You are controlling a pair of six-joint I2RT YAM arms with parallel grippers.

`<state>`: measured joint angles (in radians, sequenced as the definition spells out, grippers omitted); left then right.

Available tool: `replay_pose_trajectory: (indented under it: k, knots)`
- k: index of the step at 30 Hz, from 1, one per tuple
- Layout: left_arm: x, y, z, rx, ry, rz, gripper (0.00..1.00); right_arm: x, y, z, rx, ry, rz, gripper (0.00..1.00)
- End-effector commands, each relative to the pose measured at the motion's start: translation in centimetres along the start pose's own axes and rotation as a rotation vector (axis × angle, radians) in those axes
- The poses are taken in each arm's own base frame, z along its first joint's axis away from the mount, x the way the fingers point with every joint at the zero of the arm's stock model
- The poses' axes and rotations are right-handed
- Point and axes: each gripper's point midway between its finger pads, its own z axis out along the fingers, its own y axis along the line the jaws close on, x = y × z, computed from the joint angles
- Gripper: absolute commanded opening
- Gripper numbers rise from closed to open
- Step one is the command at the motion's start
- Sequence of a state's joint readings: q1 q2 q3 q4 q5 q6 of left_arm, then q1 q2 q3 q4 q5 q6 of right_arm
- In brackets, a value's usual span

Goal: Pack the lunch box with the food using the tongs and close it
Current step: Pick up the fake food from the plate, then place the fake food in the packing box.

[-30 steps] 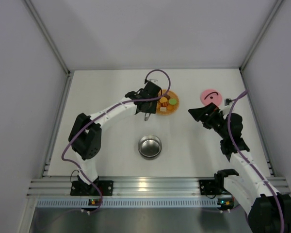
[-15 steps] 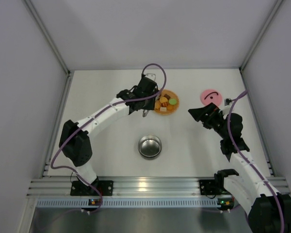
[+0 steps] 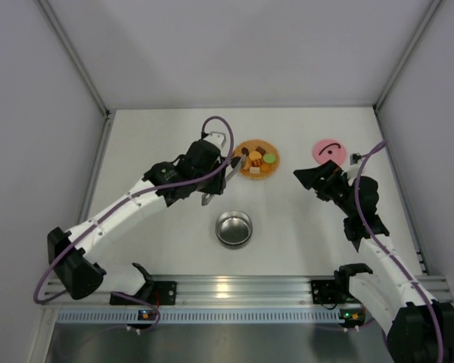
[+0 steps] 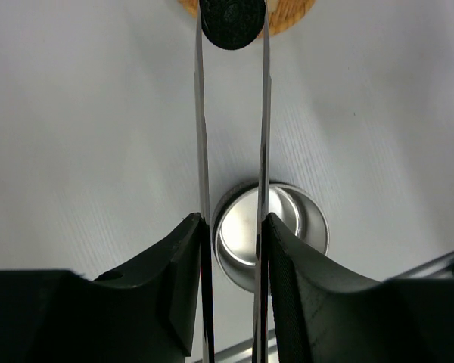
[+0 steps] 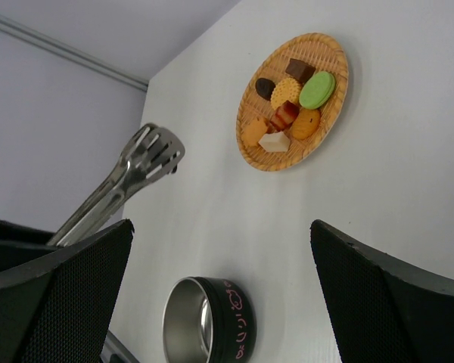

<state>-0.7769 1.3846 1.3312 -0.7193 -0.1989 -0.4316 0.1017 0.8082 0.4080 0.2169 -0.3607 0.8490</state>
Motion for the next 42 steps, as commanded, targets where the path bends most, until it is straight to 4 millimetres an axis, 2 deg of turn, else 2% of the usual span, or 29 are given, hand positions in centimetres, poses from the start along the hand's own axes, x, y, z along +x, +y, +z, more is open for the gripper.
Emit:
replay_pose_trajectory:
  k: [1,5,8,14,20,33,42]
  knots:
    - [2.5,-0.2,-2.6,0.053,0.040,0.016,0.39,-2.5,1.8,0.2,-0.049,-0.071,-0.039,1.00]
    - [5.8,0.7,-4.0,0.059,0.098,0.020,0.40,-2.5,1.8,0.5,-0.051,-0.068,-0.031,0.99]
    - [7.1,0.8,-5.4,0.103,0.109,0.010,0.40,-2.4,1.6,0.6,-0.049,-0.064,-0.027,0.99]
    - [10.3,1.3,-6.4,0.144,0.177,0.027,0.39,-2.5,1.7,0.8,-0.053,-0.063,-0.019,0.99]
    - [11.3,0.7,-7.7,0.218,0.193,0.030,0.40,-2.4,1.6,1.2,-0.055,-0.054,-0.008,0.99]
    - [12.8,0.8,-9.1,0.269,0.228,0.046,0.40,-2.3,1.7,1.2,-0.060,-0.051,-0.007,0.99]
    - [13.3,0.4,-9.5,0.303,0.235,0.053,0.45,-2.2,1.6,1.1,-0.056,-0.049,-0.009,1.00]
